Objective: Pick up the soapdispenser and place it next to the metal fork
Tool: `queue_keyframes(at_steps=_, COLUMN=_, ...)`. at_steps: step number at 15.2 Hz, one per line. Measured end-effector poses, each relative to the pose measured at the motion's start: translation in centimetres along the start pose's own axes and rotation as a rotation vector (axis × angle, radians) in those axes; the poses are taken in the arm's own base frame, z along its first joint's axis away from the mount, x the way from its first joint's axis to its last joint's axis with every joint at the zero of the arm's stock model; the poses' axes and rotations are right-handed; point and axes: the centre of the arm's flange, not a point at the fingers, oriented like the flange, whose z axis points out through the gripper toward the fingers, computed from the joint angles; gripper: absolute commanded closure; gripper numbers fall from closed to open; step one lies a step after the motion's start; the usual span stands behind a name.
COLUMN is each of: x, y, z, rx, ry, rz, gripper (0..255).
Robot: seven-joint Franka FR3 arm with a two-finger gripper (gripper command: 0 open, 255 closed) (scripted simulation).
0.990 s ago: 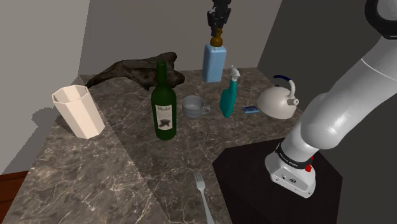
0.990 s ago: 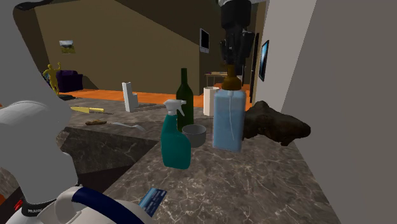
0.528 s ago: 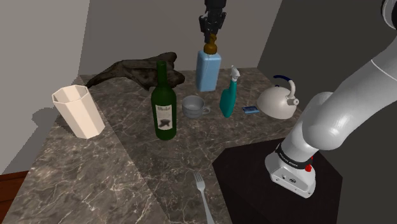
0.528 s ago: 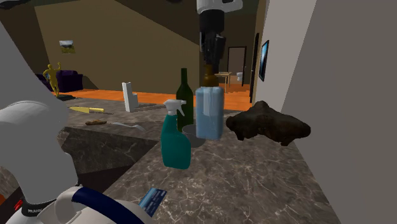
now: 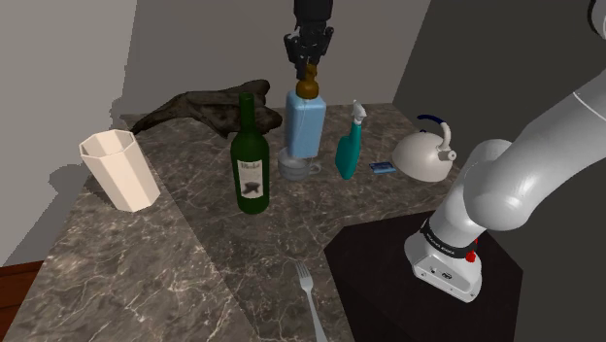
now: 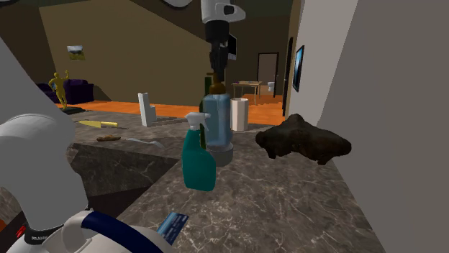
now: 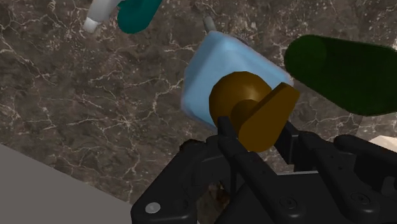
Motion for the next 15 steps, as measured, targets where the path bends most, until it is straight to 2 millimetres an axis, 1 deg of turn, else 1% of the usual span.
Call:
queue_keyframes(at_steps=2, x=-0.8, y=-2.4, z=-0.4, rx=0.0, ry=0.0, rz=0.0, gripper=255)
queue_keyframes(at_steps=5, x=-2.0, y=-5.8, z=-0.4, rx=0.0, ry=0.0, rz=0.0, gripper=255)
queue_keyframes(at_steps=8, x=-3.6, y=-9.8, z=-0.9, rx=-0.001, ry=0.0, rz=0.0, gripper=255)
queue_keyframes(at_steps=15, x=-6.5, y=-18.5, z=-1.1, rx=0.0, ry=0.003, rz=0.001, gripper=255)
